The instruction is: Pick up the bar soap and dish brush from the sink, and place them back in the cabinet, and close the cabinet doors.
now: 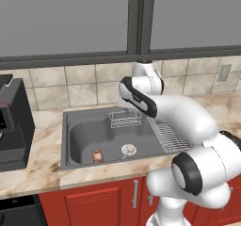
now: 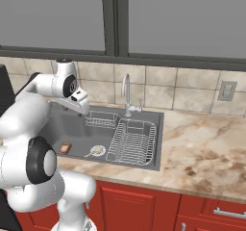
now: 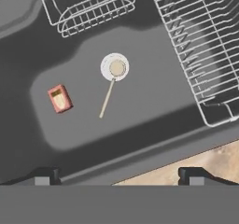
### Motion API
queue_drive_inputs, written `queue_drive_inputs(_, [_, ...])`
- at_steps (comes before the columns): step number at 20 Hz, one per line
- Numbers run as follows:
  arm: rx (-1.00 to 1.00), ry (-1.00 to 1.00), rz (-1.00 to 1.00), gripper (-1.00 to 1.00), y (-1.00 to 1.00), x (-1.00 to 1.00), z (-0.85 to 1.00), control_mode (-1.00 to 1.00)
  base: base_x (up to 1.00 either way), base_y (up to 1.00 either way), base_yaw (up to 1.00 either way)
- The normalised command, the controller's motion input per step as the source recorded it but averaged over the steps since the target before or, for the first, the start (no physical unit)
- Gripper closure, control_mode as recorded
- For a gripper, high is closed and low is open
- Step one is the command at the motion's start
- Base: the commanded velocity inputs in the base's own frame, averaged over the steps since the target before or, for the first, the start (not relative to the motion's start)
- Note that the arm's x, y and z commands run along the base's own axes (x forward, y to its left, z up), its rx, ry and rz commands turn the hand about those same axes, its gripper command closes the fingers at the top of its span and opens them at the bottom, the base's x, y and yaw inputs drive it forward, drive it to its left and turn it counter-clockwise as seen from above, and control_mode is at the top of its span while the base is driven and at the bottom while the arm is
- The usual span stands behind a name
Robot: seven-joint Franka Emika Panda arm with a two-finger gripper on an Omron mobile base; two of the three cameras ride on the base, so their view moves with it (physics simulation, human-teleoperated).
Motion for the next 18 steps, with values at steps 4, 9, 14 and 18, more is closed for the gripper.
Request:
queue_drive_inputs(4, [0.0,0.0,0.0,-1.0,0.0,0.24,-0.27,-1.0,0.0,0.0,0.0])
queue_drive_inputs(9, [0.0,0.0,0.0,-1.0,0.0,0.18,-0.31,-1.0,0.0,0.0,0.0])
queue_drive_inputs(14, [0.0,0.01,0.0,-1.0,0.0,0.16,-0.26,-1.0,0.0,0.0,0.0])
queue_drive_inputs(18, [0.0,0.02,0.0,-1.0,0.0,0.18,-0.25,-1.0,0.0,0.0,0.0])
